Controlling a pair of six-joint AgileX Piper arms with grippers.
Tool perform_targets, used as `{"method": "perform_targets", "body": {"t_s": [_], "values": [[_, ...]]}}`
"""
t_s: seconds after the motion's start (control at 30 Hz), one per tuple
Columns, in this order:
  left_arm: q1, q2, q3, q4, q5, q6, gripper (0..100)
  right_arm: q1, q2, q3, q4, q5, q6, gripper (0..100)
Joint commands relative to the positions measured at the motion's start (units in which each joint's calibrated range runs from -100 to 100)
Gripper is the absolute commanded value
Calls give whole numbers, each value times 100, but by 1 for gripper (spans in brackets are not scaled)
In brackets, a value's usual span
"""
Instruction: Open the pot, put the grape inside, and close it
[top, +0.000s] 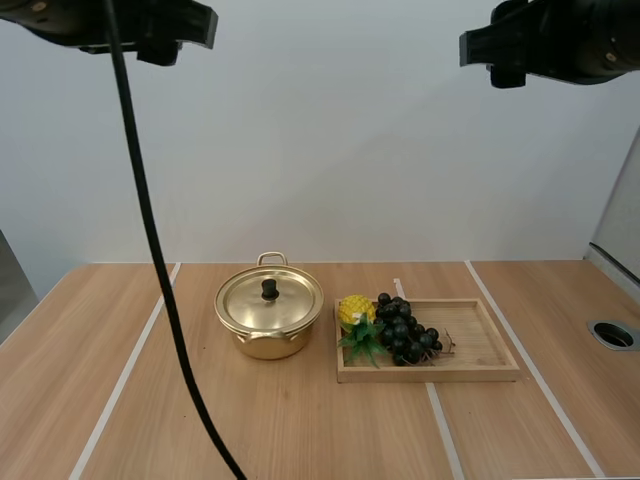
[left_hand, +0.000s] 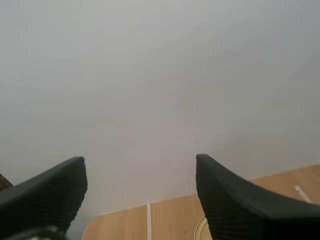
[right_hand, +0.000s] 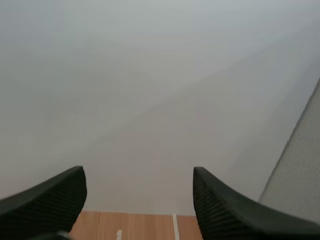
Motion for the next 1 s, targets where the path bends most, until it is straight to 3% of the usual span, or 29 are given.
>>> {"method": "perform_targets", "body": {"t_s": [0.0, 0.13, 0.37, 0.7, 0.87, 0.97], "values": [[6, 544, -463, -335, 969, 465, 100, 3, 374, -410, 389, 732, -679, 100], [6, 1018, -687, -570, 1302, 1011, 100, 3, 683, -545, 881, 1061, -1220, 100], [6, 1691, -687, -777, 1302, 1463, 100, 3, 788, -545, 924, 1613, -1711, 100], [-2, 2856, -687, -1024, 1302, 1943, 100, 3, 788, -545, 915, 1797, -1811, 100], [-142, 3308, -637, -1025, 1302, 1991, 100, 3, 776, -545, 915, 1896, -1814, 100], [-317, 3495, -357, -1002, 1302, 2064, 100, 3, 776, -545, 915, 2175, -1814, 100]]}}
